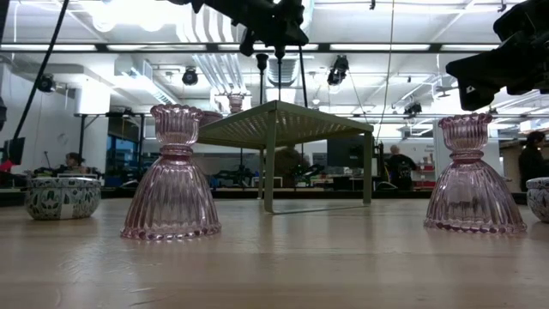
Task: Pick & Place candle stick holders
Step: Put the black candle holder on the shelf
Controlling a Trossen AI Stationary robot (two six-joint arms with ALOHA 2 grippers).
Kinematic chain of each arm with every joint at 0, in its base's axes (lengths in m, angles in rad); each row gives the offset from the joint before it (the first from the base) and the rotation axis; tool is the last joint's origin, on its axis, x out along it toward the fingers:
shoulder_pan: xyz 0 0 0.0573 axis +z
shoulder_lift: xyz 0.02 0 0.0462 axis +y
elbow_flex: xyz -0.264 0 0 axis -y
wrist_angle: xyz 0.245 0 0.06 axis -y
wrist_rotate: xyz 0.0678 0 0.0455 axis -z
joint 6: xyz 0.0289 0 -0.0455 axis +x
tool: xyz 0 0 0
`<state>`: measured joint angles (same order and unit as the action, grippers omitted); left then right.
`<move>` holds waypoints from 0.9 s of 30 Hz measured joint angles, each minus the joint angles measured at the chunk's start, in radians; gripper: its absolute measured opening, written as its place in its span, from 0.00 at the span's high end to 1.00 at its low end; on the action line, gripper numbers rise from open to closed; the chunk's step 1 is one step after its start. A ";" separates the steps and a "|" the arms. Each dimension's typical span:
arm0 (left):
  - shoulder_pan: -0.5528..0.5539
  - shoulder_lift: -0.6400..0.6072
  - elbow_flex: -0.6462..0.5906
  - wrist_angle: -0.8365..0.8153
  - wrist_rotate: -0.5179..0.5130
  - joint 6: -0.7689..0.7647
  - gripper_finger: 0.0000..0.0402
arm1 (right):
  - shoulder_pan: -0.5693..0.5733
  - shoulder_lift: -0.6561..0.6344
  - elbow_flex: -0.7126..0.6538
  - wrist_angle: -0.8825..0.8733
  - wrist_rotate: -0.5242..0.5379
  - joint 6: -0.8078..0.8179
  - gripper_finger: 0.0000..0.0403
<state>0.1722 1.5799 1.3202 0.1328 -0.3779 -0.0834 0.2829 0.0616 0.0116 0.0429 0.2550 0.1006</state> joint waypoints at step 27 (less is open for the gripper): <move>0.006 0.053 -0.003 0.005 0.046 -0.016 0.83 | 0.000 0.000 0.000 0.000 0.000 0.001 0.98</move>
<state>0.1780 1.6327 1.3174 0.1383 -0.3317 -0.0998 0.2829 0.0617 0.0116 0.0429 0.2550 0.1015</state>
